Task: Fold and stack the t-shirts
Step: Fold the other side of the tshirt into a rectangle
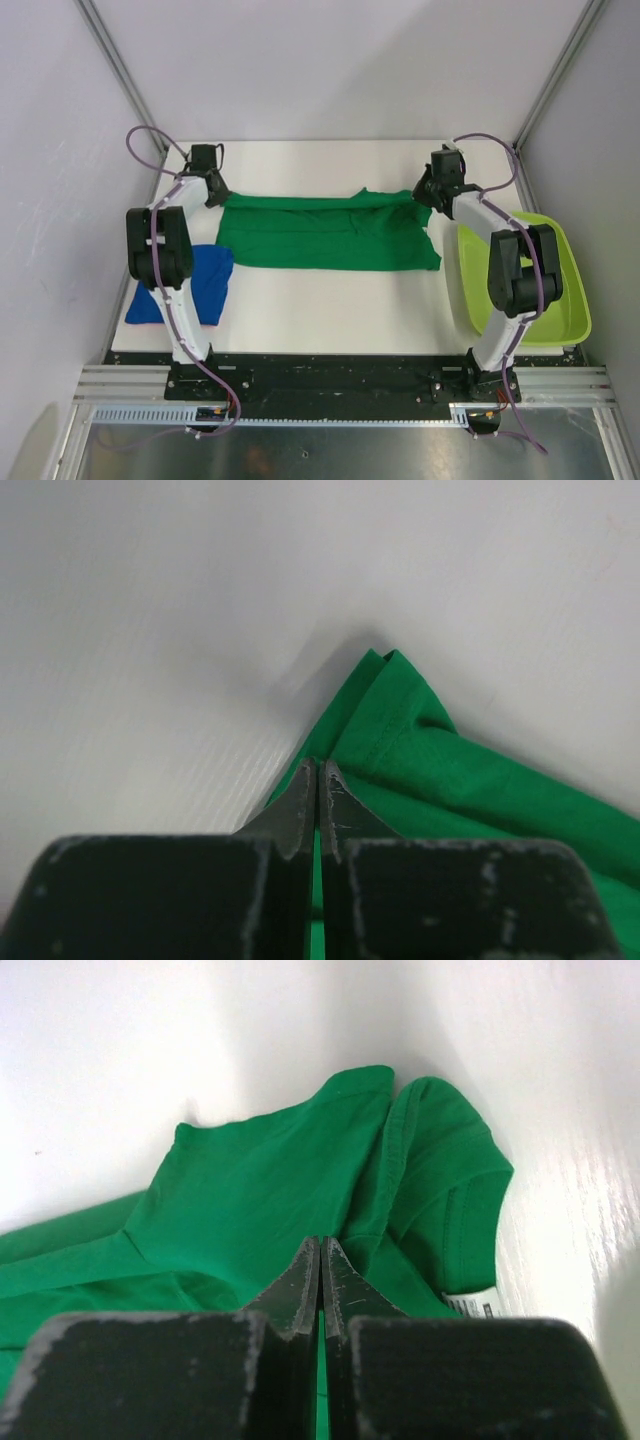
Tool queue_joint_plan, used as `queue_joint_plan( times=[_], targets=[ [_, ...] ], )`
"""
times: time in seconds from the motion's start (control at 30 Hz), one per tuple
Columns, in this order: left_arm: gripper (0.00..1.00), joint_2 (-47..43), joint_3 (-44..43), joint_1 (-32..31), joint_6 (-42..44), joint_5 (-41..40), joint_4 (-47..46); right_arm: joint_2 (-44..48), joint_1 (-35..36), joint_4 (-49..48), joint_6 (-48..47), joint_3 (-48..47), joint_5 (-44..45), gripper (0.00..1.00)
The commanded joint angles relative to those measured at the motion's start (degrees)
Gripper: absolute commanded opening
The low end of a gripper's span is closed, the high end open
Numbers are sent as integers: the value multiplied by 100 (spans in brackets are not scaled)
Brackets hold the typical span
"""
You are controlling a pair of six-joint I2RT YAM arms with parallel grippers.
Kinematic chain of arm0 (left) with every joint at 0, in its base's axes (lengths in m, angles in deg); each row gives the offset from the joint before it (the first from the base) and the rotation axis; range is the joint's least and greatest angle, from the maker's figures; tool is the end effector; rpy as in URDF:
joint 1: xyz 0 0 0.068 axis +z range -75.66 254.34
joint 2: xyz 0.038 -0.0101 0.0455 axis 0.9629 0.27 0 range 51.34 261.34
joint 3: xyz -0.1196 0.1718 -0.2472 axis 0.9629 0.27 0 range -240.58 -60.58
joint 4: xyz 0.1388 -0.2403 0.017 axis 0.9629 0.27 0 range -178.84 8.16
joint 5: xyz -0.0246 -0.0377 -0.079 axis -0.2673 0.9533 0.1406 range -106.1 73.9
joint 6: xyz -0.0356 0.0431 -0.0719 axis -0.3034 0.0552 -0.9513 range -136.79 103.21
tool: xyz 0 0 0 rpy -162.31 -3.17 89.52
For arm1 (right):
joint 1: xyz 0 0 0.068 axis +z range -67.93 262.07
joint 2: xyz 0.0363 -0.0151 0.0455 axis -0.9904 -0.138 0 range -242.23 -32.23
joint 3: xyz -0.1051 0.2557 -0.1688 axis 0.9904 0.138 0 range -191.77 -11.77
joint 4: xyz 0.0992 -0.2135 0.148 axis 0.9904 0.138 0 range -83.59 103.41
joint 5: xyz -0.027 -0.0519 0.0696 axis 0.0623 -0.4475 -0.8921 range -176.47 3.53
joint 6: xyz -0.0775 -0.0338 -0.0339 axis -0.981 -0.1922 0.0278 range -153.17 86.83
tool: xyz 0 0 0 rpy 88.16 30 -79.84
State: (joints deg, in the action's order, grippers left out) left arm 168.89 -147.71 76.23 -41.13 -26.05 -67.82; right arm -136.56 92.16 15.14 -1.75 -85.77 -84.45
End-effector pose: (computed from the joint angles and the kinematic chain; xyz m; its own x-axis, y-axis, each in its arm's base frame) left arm 0.5187 0.0312 0.1921 -0.6543 -0.4277 -0.6236 -0.4498 0.8831 -0.1337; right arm 0.4692 0.0805 0.2413 -0.6068 0.4211 -0.6741 0.1970 0.9013 0.3857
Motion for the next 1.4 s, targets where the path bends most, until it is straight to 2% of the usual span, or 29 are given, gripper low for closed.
queue_joint_plan(
  times=[0.0,0.13,0.3,0.53,0.8,1.03,1.37],
  targets=[
    [1,-488,191,76,139,-183,-208,424,44,-8,66,275,224,0],
    [1,-487,211,66,99,-84,-263,445,12,-168,100,395,191,0],
    [1,-283,-198,74,3,54,-271,277,-182,-665,275,149,-37,0],
    [0,214,-1106,74,-313,287,-329,-484,-238,-1090,218,-1010,44,0],
    [0,661,-1945,68,-420,505,-395,-1102,-272,-676,-24,-2303,147,0],
    [1,757,-2053,68,-310,691,-398,-862,-339,-544,-106,-1948,30,0],
    [1,41,-963,70,-145,414,-429,-149,-263,-196,49,-893,-131,0]
  ],
)
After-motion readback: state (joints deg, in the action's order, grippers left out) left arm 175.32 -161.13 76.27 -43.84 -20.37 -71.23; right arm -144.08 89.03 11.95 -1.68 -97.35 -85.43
